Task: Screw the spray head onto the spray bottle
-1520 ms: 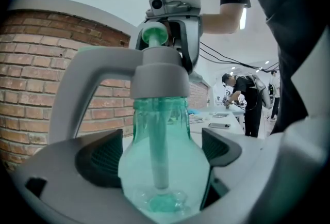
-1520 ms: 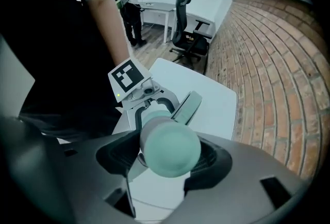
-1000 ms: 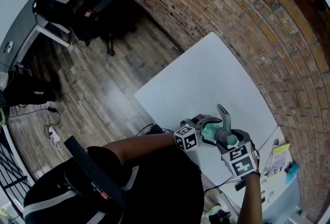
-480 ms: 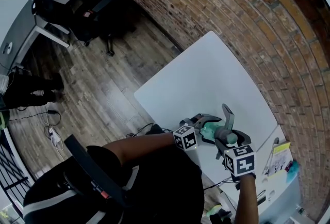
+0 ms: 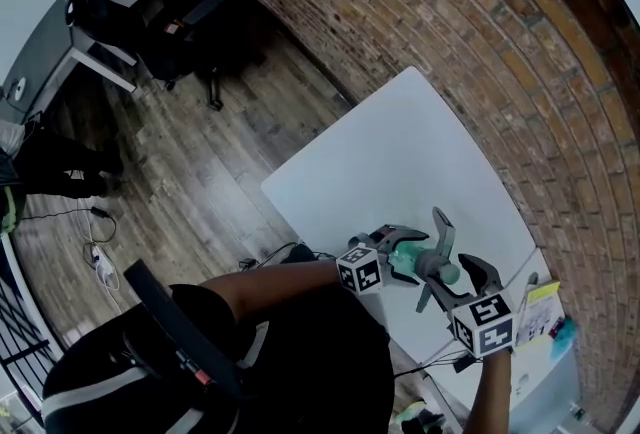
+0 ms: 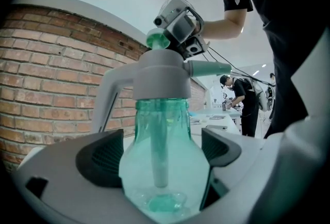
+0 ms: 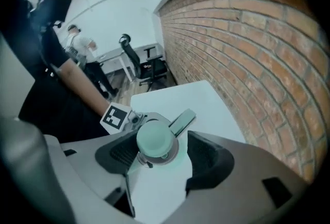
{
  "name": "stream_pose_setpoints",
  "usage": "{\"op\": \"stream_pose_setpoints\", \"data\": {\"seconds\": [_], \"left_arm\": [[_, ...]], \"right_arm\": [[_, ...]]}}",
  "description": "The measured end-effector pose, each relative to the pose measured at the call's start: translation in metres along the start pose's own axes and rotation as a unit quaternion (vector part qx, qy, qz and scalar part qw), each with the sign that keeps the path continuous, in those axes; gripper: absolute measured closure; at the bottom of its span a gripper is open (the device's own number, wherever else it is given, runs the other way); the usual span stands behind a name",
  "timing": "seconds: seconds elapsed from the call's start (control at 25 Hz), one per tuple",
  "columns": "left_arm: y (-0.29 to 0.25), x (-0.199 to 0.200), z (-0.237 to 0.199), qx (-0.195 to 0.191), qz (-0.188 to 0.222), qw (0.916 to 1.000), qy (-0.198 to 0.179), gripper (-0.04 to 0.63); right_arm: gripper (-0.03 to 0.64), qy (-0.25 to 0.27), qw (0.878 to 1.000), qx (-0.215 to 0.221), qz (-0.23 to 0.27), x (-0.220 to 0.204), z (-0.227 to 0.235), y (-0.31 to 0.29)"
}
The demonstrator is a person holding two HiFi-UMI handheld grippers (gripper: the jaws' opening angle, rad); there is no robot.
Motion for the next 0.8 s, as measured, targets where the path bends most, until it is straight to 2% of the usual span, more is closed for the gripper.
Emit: {"op": "stream_pose_setpoints", "data": {"seconds": [0.08, 0.12, 0.2, 0.28, 0.36, 0.48, 0.64, 0.68, 0.72, 0.8], "left_arm": [[0.001, 0.0, 0.001, -0.002, 0.001, 1.0, -0.001, 0.123], [0.001, 0.0, 0.001, -0.004, 0.002, 1.0, -0.001, 0.123], [0.001, 0.001, 0.002, -0.007, 0.003, 1.0, 0.001, 0.123], [0.002, 0.001, 0.001, -0.009, 0.002, 1.0, 0.002, 0.124], [0.002, 0.0, 0.001, -0.01, 0.002, 0.9999, 0.003, 0.124], [0.0, 0.0, 0.0, -0.011, 0.003, 0.9999, 0.001, 0.124], [0.0, -0.001, 0.0, -0.014, 0.005, 0.9998, -0.009, 0.124], [0.0, -0.001, -0.001, -0.015, 0.005, 0.9998, -0.01, 0.124], [0.001, -0.001, -0.001, -0.015, 0.004, 0.9998, -0.01, 0.124], [0.0, 0.0, 0.002, -0.015, 0.004, 0.9999, -0.007, 0.124]], "right_arm": [[0.33, 0.102, 0.995, 0.007, -0.009, 0.006, -0.006, 0.009], [0.33, 0.155, 0.988, 0.012, -0.017, 0.008, -0.01, 0.012], [0.33, 0.264, 0.963, 0.025, -0.049, 0.01, -0.02, 0.012], [0.33, 0.36, 0.928, 0.035, -0.093, 0.01, -0.029, 0.007], [0.33, 0.434, 0.891, 0.039, -0.128, 0.011, -0.032, 0.002], [0.33, 0.522, 0.837, 0.038, -0.162, 0.012, -0.033, -0.007], [0.331, 0.625, 0.753, 0.043, -0.203, 0.005, -0.041, -0.021], [0.331, 0.638, 0.741, 0.042, -0.207, 0.003, -0.042, -0.026], [0.331, 0.642, 0.737, 0.039, -0.209, 0.001, -0.043, -0.031], [0.333, 0.631, 0.746, 0.032, -0.208, -0.003, -0.043, -0.036]]}}
Point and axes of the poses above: the fingertips, and each gripper's own axes: y backward along the fingers, z to its right, x out of its top, the point moved 9 cm from there along y, backward along the fingers, and after that the axes turned 8 degrees about -y, right-handed, at the moved point
